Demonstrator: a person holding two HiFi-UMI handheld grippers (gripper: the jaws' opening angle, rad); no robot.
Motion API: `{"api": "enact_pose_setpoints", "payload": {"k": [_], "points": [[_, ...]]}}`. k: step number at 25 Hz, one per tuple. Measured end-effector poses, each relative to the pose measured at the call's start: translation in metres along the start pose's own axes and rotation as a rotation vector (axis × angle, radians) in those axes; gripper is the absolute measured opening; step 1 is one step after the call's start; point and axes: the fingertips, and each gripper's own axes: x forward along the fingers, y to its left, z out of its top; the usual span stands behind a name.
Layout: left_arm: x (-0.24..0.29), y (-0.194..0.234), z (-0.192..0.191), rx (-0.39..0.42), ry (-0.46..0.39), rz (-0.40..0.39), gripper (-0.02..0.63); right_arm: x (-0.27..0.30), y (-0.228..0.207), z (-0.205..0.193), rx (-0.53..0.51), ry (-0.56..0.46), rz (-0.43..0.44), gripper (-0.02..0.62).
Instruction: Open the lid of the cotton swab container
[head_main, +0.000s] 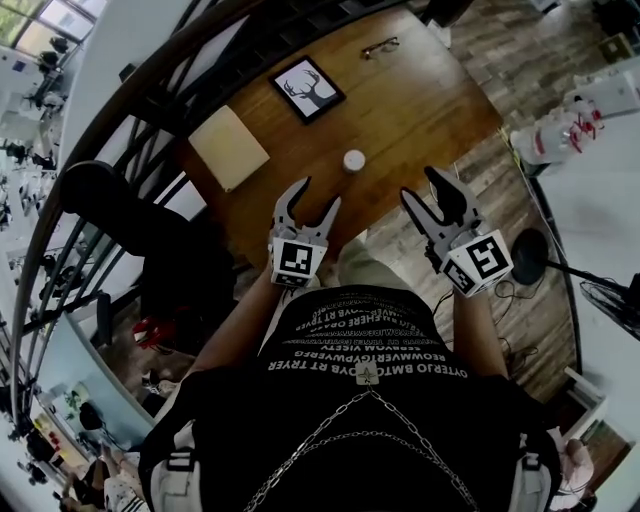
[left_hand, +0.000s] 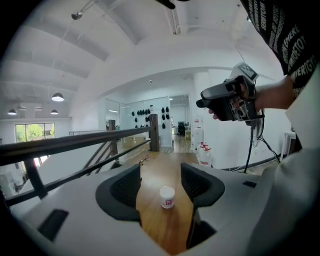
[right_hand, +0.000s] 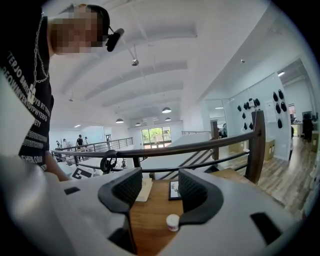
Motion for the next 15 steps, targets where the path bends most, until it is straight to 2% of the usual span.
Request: {"api": "enact_pose_setpoints", "payload": {"k": [2,8,15], "points": [[0.014,-0.006,-0.016,-0.020,0.003,-0.018,0.258,0.000,-0.004,-0.007,0.012,0.012,-0.001,0.215],[0.056,-0.017,-0.053,0.006,0.067,-0.058,0.273,-0.004,-0.016,-0.020,0.044,0.038,-0.013,0.215],[0.097,-0.018,-0.089,0.024,0.096,-0.071,0.286,-0.012,-0.032,-0.032,0.066,0.058,-0.037,0.215]]}}
